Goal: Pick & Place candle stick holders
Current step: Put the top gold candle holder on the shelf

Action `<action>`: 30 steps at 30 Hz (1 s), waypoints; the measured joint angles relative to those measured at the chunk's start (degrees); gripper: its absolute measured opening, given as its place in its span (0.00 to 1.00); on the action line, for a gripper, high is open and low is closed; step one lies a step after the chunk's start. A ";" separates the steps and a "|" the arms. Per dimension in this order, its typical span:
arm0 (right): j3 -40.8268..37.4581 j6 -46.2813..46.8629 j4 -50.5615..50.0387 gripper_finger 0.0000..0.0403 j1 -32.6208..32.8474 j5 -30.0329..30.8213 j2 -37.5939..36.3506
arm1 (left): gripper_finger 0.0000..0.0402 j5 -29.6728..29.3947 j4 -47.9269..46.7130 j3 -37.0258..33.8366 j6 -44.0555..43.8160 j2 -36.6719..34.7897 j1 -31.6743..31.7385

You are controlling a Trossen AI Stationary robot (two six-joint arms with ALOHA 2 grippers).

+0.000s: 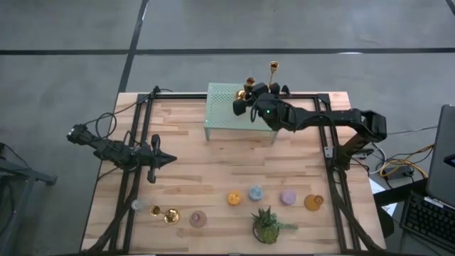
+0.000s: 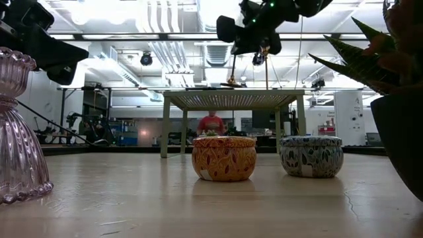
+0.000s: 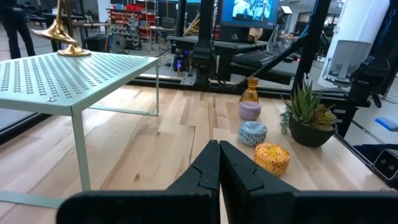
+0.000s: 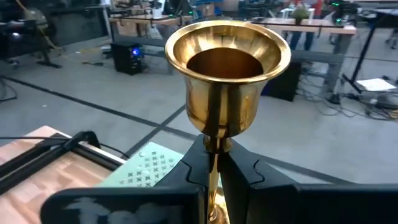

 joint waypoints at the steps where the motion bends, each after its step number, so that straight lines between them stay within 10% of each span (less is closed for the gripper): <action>1: 0.16 -0.04 0.07 0.03 -0.36 -0.43 0.08 | 0.01 0.02 0.00 0.00 0.01 0.00 0.01; 30: 6.82 2.87 -6.18 0.07 -6.42 -0.21 7.91 | 0.01 0.01 0.02 0.00 0.00 0.04 0.01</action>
